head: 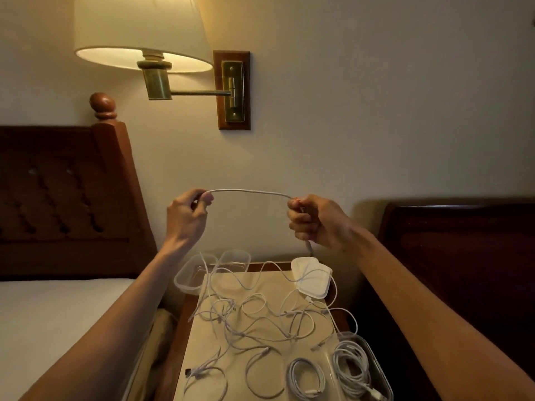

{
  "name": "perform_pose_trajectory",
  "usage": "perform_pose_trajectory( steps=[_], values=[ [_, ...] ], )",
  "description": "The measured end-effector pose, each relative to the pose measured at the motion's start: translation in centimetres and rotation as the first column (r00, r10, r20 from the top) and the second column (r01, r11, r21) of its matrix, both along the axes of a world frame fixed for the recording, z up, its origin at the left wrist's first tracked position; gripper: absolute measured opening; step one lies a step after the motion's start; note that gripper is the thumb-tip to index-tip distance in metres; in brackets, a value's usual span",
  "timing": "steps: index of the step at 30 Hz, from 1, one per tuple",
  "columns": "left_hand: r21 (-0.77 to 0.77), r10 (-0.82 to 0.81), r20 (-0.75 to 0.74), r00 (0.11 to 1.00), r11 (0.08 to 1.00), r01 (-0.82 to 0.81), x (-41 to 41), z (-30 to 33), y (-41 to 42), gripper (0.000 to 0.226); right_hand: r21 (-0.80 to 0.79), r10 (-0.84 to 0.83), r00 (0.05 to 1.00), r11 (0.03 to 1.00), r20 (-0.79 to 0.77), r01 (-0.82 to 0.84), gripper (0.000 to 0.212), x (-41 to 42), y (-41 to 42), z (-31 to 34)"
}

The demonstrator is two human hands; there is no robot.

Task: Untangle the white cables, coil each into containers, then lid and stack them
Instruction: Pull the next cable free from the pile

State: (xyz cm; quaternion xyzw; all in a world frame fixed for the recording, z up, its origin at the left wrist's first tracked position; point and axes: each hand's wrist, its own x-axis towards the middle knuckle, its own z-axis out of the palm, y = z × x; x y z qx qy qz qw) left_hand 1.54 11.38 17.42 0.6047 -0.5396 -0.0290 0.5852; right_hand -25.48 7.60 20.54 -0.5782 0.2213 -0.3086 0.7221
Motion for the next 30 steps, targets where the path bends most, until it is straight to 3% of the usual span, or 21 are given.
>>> perform_pose_trajectory(
  steps=[4, 7, 10, 13, 15, 17, 19, 22, 24, 25, 26, 27, 28, 29, 30],
  values=[
    [0.059, -0.043, 0.082, 0.996, 0.998, 0.038, -1.3, -0.1, 0.2, 0.025, 0.073, 0.025, 0.995, 0.997, 0.097, -0.032, 0.037, 0.1, 0.7, 3.1],
    [0.127, -0.192, 0.098, 0.977, 0.976, 0.179, -2.4, -0.6, 0.8, 0.031, 0.032, 0.01, 0.985, 0.999, 0.171, -0.016, 0.039, 0.2, 1.3, 6.0],
    [0.167, -0.354, -0.026, 0.935, 0.921, 0.353, -3.9, -1.1, 1.6, 0.034, -0.041, -0.044, 0.969, 0.998, 0.244, 0.056, 0.034, 0.1, 1.2, 8.8],
    [0.133, -0.392, -0.306, 0.868, 0.885, 0.447, -5.6, -0.5, 2.5, 0.034, -0.094, -0.143, 0.972, 0.982, 0.187, 0.162, 0.034, -0.5, 1.0, 10.3],
    [0.119, -0.298, -0.371, 0.879, 0.924, 0.363, -4.9, 1.2, 2.6, 0.035, -0.126, -0.219, 0.969, 0.965, 0.112, 0.232, 0.035, -1.3, 1.0, 10.6],
    [0.095, -0.132, -0.222, 0.966, 0.983, 0.156, -3.3, 3.1, 2.2, 0.04, -0.236, -0.258, 0.966, 0.94, -0.014, 0.248, 0.035, -1.9, 1.6, 10.5],
    [0.067, 0.004, -0.141, 0.99, 0.998, 0.005, -2.4, 4.8, 1.9, 0.044, -0.347, -0.251, 0.957, 0.919, -0.144, 0.188, 0.035, -1.8, 2.5, 9.9],
    [0.045, 0.065, -0.088, 0.994, 0.997, -0.061, -3.2, 6.9, 1.8, 0.044, -0.393, -0.271, 0.941, 0.903, -0.204, 0.174, 0.036, -1.3, 3.2, 8.8],
    [0.045, 0.01, -0.065, 0.998, 0.999, -0.007, -3.6, 7.8, 1.9, 0.042, -0.599, -0.493, 0.82, 0.762, -0.291, 0.246, 0.033, -1.4, 2.2, 7.8],
    [0.047, -0.026, -0.077, 0.997, 0.998, 0.029, -3.9, 8.3, 2.1, 0.042, -0.766, -0.678, 0.67, 0.591, -0.303, 0.251, 0.027, -1.4, 1.6, 7.2],
    [0.045, -0.059, -0.107, 0.993, 0.997, 0.064, -4.4, 8.8, 2.3, 0.042, -0.891, -0.834, 0.503, 0.387, -0.228, 0.237, 0.021, -1.4, 1.0, 6.3],
    [0.048, -0.093, -0.159, 0.983, 0.994, 0.102, -5.0, 9.4, 2.5, 0.04, -0.948, -0.916, 0.394, 0.185, -0.071, 0.26, 0.023, -1.0, 0.9, 5.3],
    [0.048, -0.143, -0.238, 0.961, 0.986, 0.159, -5.9, 10.1, 2.7, 0.037, -0.942, -0.927, 0.352, -0.002, 0.128, 0.336, 0.028, -0.3, 1.4, 4.4],
    [0.049, -0.207, -0.335, 0.919, 0.97, 0.237, -6.7, 10.8, 2.8, 0.034, -0.891, -0.887, 0.37, -0.094, 0.278, 0.444, 0.027, 0.6, 2.5, 3.8],
    [0.041, -0.277, -0.435, 0.857, 0.945, 0.326, -7.5, 11.4, 2.7, 0.031, -0.835, -0.838, 0.434, -0.043, 0.329, 0.549, 0.021, 1.8, 3.9, 3.5]
  ],
)
